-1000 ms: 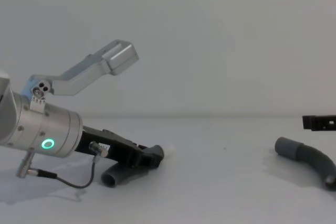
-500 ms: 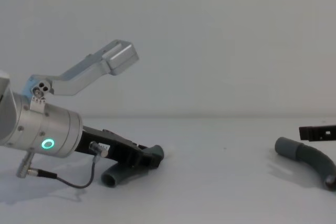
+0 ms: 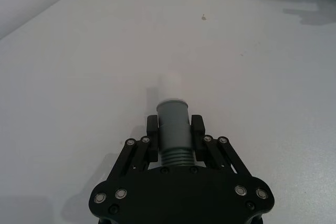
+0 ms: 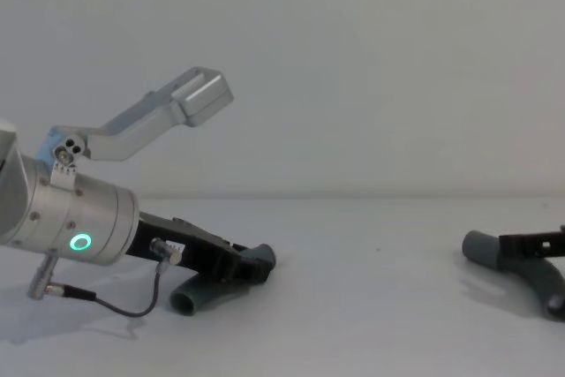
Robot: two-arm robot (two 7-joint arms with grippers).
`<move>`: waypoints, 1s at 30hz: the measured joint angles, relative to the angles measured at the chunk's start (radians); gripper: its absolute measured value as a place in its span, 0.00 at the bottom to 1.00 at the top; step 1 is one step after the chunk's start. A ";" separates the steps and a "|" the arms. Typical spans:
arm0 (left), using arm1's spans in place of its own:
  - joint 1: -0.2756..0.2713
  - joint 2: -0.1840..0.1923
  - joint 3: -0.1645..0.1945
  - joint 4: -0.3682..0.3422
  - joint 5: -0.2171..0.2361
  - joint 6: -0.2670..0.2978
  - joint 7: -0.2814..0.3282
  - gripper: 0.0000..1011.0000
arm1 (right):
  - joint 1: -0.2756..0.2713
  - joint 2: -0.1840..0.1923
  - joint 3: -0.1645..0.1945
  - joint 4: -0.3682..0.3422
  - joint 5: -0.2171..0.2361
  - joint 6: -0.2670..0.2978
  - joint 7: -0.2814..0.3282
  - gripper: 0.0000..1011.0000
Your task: Use both hands to pick up one end of the pipe from the table, align the ends, and insert them.
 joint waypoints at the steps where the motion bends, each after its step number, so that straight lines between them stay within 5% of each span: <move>1: 0.000 0.000 0.000 0.000 0.000 0.000 0.000 0.35 | 0.002 0.000 -0.002 0.003 0.000 0.000 0.001 0.99; 30: 0.000 0.000 0.000 0.000 0.000 0.000 0.000 0.35 | 0.056 0.022 -0.068 0.056 -0.001 0.015 0.030 0.99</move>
